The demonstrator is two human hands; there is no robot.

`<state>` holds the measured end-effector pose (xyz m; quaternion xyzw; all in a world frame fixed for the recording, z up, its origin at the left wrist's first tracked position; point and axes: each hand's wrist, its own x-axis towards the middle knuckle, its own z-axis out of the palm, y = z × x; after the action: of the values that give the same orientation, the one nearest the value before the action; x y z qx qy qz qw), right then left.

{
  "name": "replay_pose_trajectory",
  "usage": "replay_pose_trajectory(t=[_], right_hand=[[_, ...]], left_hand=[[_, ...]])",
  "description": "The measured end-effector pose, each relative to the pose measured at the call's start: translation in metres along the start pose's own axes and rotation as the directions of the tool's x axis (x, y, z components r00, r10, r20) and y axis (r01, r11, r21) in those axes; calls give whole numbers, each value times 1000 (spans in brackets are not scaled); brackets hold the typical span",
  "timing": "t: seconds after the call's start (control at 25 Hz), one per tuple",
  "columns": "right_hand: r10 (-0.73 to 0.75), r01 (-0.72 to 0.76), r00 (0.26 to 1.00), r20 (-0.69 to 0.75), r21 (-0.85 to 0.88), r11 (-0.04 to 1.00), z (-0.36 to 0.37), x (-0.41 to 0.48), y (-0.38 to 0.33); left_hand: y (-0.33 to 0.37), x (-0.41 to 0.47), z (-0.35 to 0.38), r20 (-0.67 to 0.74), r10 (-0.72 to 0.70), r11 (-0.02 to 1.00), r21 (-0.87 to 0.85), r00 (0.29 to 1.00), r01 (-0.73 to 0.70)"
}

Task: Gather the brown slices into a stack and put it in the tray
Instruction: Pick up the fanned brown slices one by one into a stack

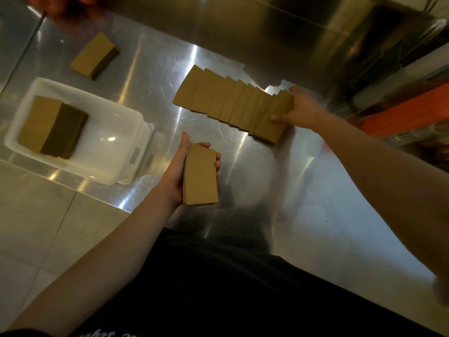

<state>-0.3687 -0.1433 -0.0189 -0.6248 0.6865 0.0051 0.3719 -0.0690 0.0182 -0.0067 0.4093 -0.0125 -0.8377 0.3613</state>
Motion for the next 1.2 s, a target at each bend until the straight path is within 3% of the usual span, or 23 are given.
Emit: replay_pose_trajectory(t=[0.12,0.28,0.32,0.4,0.52,0.76,1.2], right_hand=[[46,-45,999,1,-176,983,13,10,-3],[0,-72,973,-229,-305,950,21,-1,1],[-13,-54,968,-250,-258,965,21,-6,3],[5,-3,978,-210,9,1000,20,-20,4],[17,11,996,-92,295,955,21,-46,0],[13,-11,1000,0,461,888,22,-105,-26],[-104,77,994,29,496,865,21,-181,-125]], left_hand=[[4,-3,-3,-5,26,1000,-14,1000,-26],[5,-3,-9,-25,44,998,-32,999,-45],[4,-3,-9,-25,43,998,-36,999,-43],[4,-1,-9,-21,33,999,-26,999,-33],[7,0,-5,-6,9,1000,12,1000,-9],[23,-7,-11,45,-42,996,81,998,38],[55,-14,-17,157,-16,968,249,988,-24]])
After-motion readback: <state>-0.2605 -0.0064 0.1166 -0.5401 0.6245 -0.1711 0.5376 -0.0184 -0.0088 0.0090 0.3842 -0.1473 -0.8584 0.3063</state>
